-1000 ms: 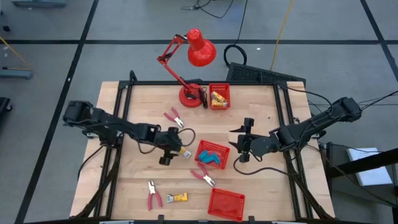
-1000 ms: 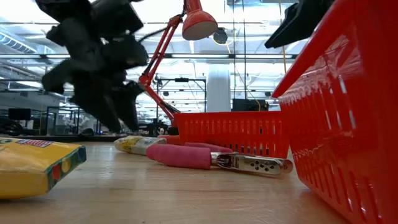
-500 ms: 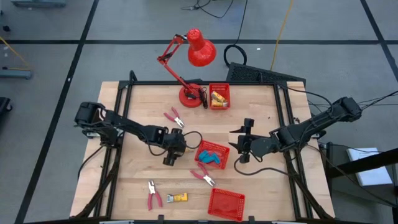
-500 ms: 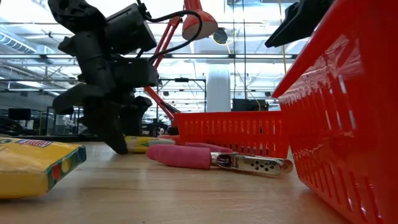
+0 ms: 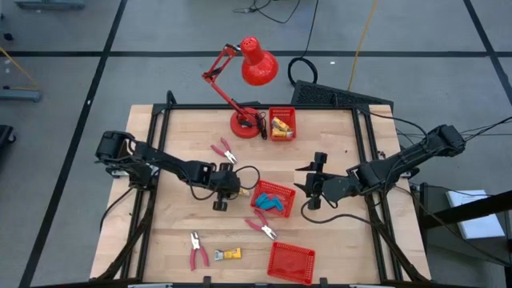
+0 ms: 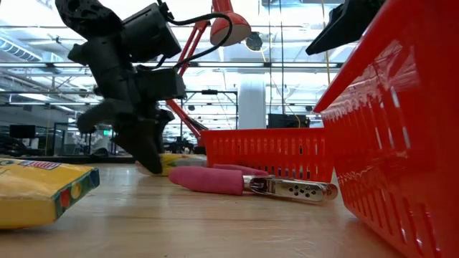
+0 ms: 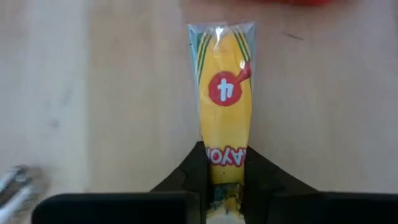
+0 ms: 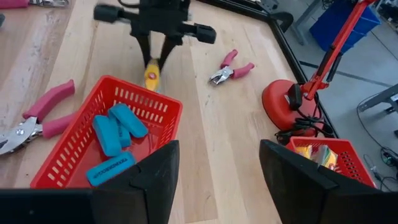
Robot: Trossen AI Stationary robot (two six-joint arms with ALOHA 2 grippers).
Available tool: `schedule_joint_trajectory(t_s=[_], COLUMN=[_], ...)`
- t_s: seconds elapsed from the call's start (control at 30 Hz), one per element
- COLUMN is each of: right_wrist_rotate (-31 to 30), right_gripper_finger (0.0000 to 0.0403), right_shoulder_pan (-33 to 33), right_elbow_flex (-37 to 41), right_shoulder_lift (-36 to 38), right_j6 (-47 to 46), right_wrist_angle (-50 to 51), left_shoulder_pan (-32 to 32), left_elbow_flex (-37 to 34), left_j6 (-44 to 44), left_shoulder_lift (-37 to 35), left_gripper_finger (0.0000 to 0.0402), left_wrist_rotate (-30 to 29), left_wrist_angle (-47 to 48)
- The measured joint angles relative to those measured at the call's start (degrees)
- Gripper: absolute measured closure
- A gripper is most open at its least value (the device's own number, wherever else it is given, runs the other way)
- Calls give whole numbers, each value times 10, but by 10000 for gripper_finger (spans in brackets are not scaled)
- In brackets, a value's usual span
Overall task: Pick & Place School Supplies
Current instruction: Put the yellow crayon pack into the top red basket
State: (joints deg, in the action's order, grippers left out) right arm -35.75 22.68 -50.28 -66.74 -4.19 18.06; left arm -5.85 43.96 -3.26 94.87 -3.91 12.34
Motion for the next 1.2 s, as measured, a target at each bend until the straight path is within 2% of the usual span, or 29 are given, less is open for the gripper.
schedule_joint_trajectory(t_s=[0.1, 0.23, 0.47, 0.67, 0.73, 0.97, 1.2], right_wrist_rotate=[2, 50, 98, 127, 152, 235, 257], right_gripper_finger=[191, 191, 191, 191, 190, 190, 190], right_shoulder_pan=[0, -4, -26, -73, -96, -187, -245], right_elbow_flex=[0, 6, 72, 113, 116, 117, 87], right_shoulder_lift=[0, 0, 0, 0, -5, -63, -104], right_j6=[-7, -26, -24, -10, -6, 19, 57], right_wrist_angle=[0, -17, -147, -227, -241, -295, -307], left_shoulder_pan=[2, 2, 28, 59, 70, 95, 113], left_elbow_flex=[0, -1, -2, 7, 19, 79, 117], left_j6=[9, 18, 15, -16, -31, -82, -110], left_shoulder_lift=[0, -5, -38, -66, -68, -68, -54], left_gripper_finger=[350, 350, 350, 350, 350, 350, 350], left_wrist_rotate=[-18, -55, -86, -88, -87, -68, -34], left_wrist_angle=[3, 8, 8, -3, -4, -5, -5])
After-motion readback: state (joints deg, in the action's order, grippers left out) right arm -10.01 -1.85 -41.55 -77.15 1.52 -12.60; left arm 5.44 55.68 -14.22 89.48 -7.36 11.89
